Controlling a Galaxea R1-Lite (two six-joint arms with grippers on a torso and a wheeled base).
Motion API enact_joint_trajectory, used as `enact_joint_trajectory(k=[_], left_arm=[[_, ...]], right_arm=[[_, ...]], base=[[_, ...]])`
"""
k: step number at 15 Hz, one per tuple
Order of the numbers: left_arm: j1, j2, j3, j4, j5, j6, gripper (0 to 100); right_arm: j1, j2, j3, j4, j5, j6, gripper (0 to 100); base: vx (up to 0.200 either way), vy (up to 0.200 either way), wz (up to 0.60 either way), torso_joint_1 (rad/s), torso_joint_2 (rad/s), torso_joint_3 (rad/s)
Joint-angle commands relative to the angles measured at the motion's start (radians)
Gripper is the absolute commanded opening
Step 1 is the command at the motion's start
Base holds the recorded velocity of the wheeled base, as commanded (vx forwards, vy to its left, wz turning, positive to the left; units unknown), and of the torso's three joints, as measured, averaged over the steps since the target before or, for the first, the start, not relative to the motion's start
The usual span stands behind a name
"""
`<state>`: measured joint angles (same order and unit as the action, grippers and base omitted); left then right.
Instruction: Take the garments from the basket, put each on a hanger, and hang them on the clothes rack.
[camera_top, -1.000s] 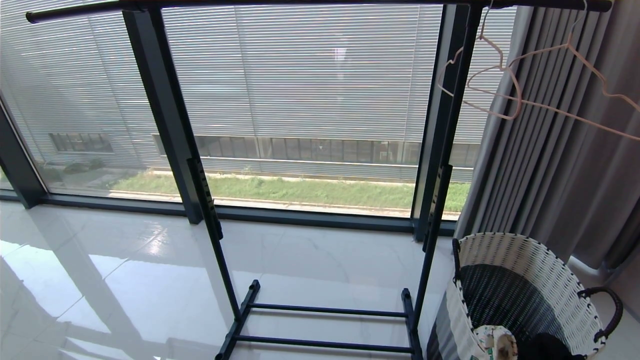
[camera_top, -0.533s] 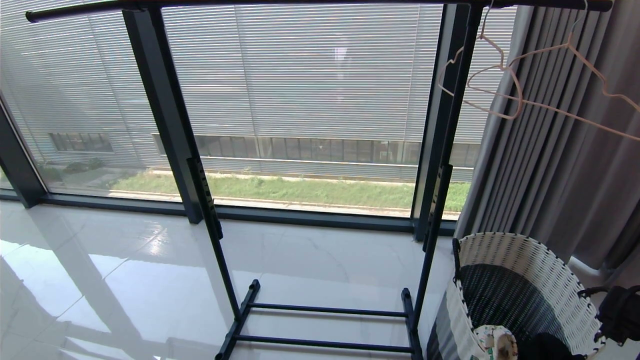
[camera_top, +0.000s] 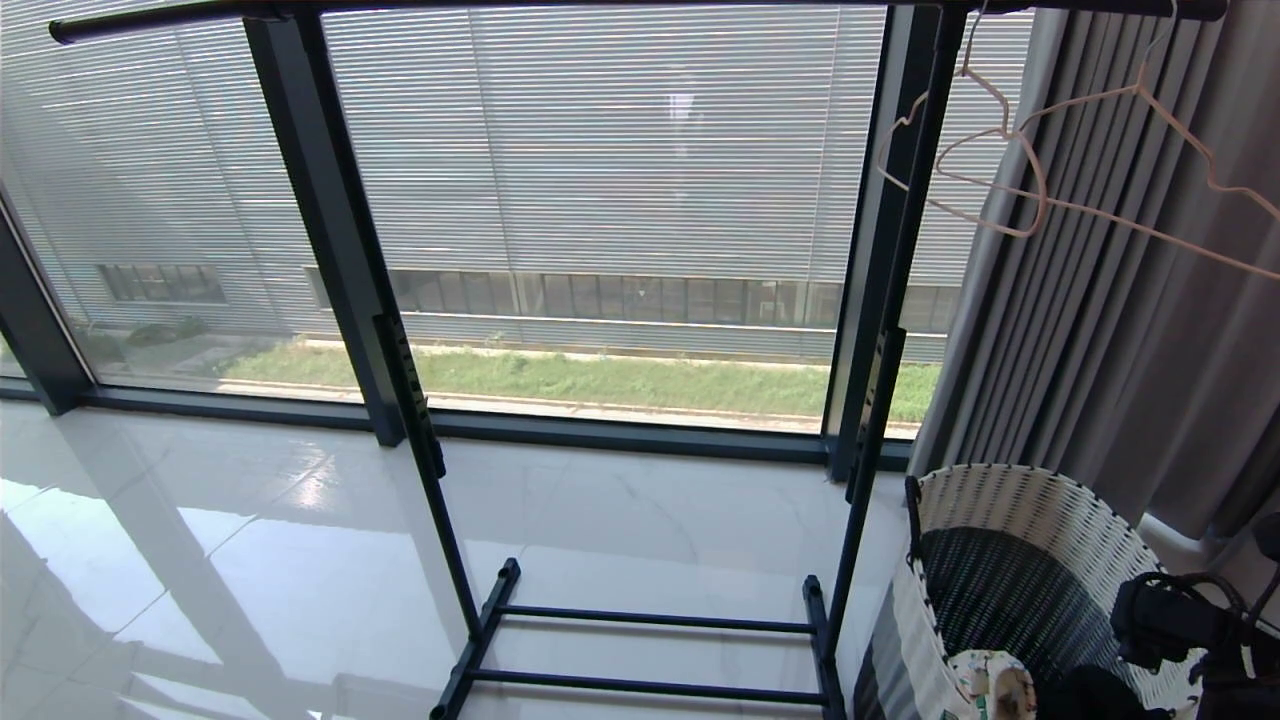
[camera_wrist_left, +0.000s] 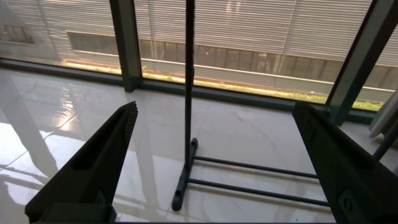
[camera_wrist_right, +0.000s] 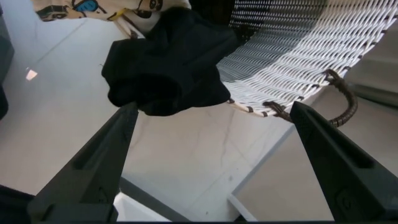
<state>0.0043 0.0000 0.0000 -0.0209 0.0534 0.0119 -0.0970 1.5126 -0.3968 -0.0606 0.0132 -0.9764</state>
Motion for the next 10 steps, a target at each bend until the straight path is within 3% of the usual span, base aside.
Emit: enact_joint_trajectory(k=[1, 10], left_arm=[[0.000, 0.000, 0.000, -0.001, 0.000, 0.000, 100], [0.000, 0.000, 0.000, -0.001, 0.000, 0.000, 100]], right_arm=[[-0.004, 0.072, 0.001, -0.034, 0.008, 0.002, 100], [-0.047, 0.227, 0.006, -0.283, 0.014, -0.002, 100]], base=[[0.000, 0.000, 0.00, 0.000, 0.00, 0.000], [0.000, 0.000, 0.00, 0.000, 0.00, 0.000]])
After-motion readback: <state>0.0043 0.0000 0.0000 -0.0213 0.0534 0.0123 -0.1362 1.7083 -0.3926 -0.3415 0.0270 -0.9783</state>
